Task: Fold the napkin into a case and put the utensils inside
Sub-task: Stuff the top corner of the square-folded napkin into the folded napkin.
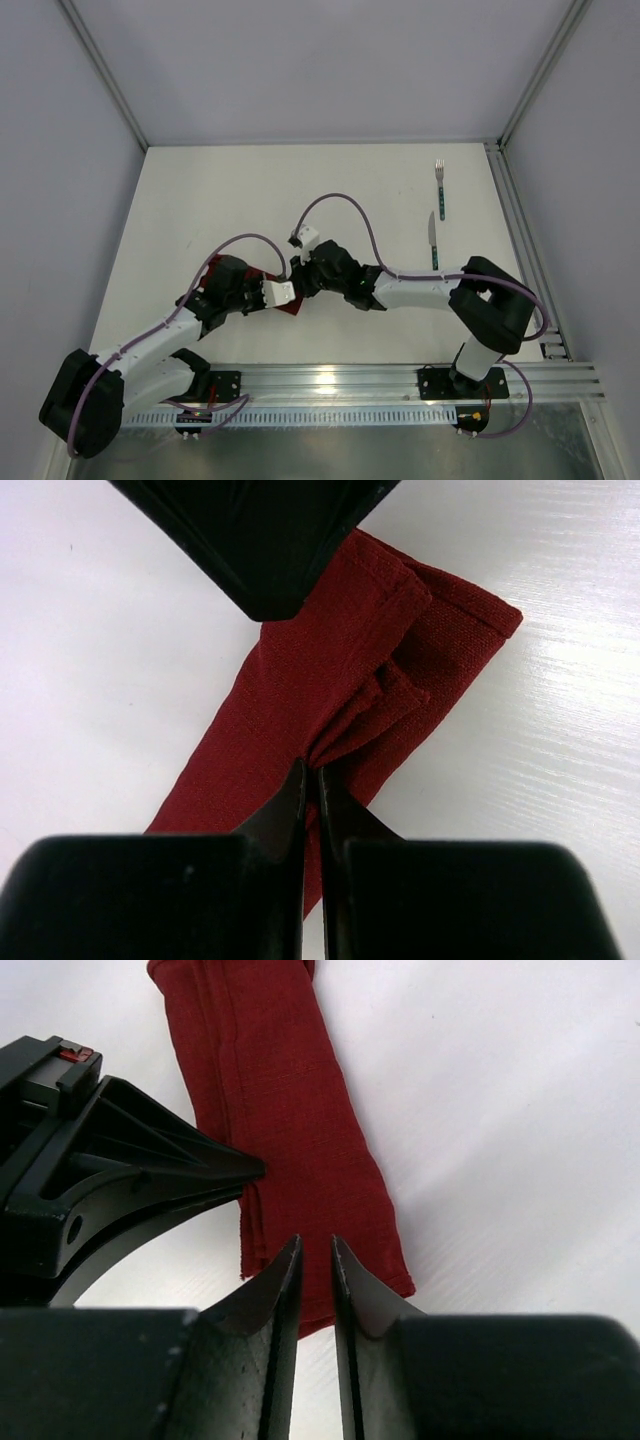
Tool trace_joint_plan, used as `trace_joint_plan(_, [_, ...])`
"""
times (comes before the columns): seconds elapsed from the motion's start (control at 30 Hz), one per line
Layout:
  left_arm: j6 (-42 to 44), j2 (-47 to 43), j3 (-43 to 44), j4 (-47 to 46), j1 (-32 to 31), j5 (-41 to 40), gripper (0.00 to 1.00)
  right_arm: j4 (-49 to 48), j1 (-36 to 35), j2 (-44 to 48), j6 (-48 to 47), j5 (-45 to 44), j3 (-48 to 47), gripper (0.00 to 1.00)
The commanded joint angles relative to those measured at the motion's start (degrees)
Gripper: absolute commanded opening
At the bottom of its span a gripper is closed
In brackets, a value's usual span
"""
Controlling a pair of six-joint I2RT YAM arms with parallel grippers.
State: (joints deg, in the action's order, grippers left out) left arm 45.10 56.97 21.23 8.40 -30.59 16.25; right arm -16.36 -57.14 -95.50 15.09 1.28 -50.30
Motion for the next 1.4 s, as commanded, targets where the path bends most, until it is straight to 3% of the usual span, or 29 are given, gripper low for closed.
trace_joint_plan(0.0, [-1.07, -1.07, -0.75, -4.18, -0.09, -0.34, 0.0, -7.18, 0.02, 1.38, 5.1, 1.7, 2.31, 0.2])
trace_joint_plan(0.07, [-2.29, -1.07, -0.93, -4.97, -0.09, -0.61, 0.0, -10.08, 0.02, -1.33, 6.96, 5.38, 2.14, 0.13])
trace_joint_plan(0.23, [-5.81, -1.77, -0.84, -7.69, -0.09, -2.01, 0.0, -16.5, -0.6, -4.95, 13.2, 7.25, 3.45, 0.06])
trace_joint_plan(0.73, [-9.52, -1.86, 0.3, -7.35, -0.09, 0.27, 0.0, -23.1, -0.95, -11.46, 18.57, 3.29, 4.34, 0.04])
trace_joint_plan(0.97, [-2.04, -1.07, -1.89, -5.59, -0.09, -1.31, 0.0, -20.48, -1.65, -5.33, 16.2, 4.97, 6.0, 0.05])
trace_joint_plan(1.17, [-1.6, -1.25, -2.43, -6.21, -0.09, -1.57, 0.0, -19.33, -2.0, 2.42, 18.48, 1.98, 10.49, 0.07])
trace_joint_plan(1.37, [-0.89, -1.86, -2.51, -5.15, 0.0, -1.75, 0.0, -14.41, -0.95, 1.29, 17.87, 1.18, 6.19, 0.08])
